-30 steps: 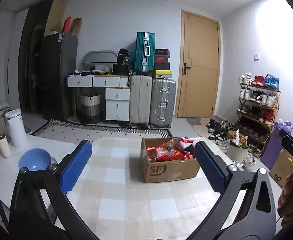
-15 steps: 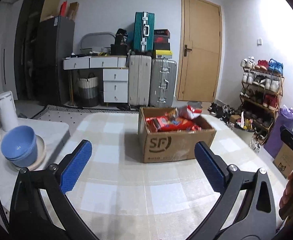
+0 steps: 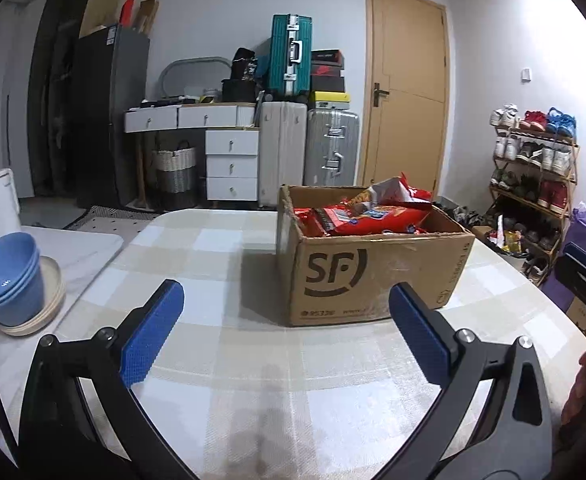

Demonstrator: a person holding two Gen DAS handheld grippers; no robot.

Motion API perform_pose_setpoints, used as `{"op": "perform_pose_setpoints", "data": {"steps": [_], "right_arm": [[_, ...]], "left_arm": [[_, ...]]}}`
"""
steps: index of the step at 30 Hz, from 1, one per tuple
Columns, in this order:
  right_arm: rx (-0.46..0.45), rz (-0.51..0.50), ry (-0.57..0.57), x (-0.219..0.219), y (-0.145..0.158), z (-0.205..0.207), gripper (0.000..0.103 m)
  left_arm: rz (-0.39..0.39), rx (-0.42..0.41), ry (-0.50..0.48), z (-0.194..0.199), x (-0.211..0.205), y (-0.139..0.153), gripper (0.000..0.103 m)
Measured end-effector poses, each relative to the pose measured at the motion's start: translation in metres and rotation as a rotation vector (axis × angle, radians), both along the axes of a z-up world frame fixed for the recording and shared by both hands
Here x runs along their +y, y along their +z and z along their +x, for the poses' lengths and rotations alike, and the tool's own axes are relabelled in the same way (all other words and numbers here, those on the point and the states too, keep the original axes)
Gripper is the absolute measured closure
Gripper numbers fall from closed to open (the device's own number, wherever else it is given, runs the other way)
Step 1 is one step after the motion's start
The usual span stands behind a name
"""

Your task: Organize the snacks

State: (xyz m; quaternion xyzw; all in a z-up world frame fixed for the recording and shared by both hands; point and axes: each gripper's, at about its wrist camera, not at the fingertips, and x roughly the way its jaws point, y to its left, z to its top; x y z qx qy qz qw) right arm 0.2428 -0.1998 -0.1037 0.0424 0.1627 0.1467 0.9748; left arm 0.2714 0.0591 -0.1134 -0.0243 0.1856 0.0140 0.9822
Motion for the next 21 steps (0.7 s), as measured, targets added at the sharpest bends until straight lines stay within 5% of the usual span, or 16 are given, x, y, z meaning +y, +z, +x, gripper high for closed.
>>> {"op": "perform_pose_setpoints", "data": {"steps": [6, 13, 21], "right_arm": [[-0.013, 0.021, -0.002, -0.005, 0.0, 0.0, 0.0], [-0.042, -0.02, 0.023, 0.005, 0.001, -0.007, 0.0], [-0.046, -0.041, 0.014, 0.008, -0.001, -0.008, 0.0]], "left_arm": [[-0.02, -0.034, 0.027, 0.005, 0.005, -0.007, 0.0], [0.073, -0.058, -0.018, 0.011, -0.018, -0.017, 0.0], [0.041, -0.021, 0.017, 0.013, -0.02, -0.017, 0.0]]}}
